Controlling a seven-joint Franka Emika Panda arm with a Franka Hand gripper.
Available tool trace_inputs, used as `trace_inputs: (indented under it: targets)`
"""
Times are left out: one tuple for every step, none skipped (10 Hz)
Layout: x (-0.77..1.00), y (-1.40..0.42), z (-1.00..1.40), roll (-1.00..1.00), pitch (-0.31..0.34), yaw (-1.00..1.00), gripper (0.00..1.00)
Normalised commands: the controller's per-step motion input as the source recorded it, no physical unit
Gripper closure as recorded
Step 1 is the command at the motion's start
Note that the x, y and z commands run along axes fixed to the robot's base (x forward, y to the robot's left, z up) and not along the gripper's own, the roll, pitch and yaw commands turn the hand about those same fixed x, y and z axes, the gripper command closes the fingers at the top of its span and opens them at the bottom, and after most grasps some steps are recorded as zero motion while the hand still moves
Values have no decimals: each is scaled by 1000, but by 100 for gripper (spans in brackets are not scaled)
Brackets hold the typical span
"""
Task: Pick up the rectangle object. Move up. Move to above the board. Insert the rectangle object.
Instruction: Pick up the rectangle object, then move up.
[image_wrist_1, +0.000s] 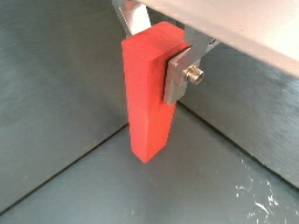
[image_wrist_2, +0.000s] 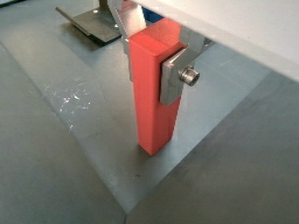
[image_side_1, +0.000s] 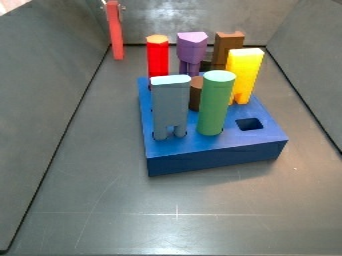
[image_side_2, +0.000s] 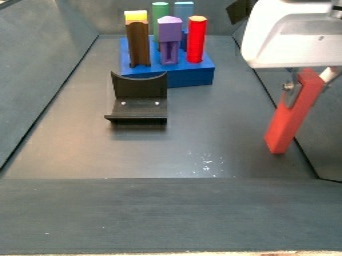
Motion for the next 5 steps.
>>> trace_inputs:
  targets:
    - [0,0,0,0,0,0,100]
    - [0,0,833,0,0,0,100]
    - [16,-65,824,-2,17,-43,100]
    - [-16,-64,765,1,50,-42,100]
    - [-26,-31,661,29,72,-34,100]
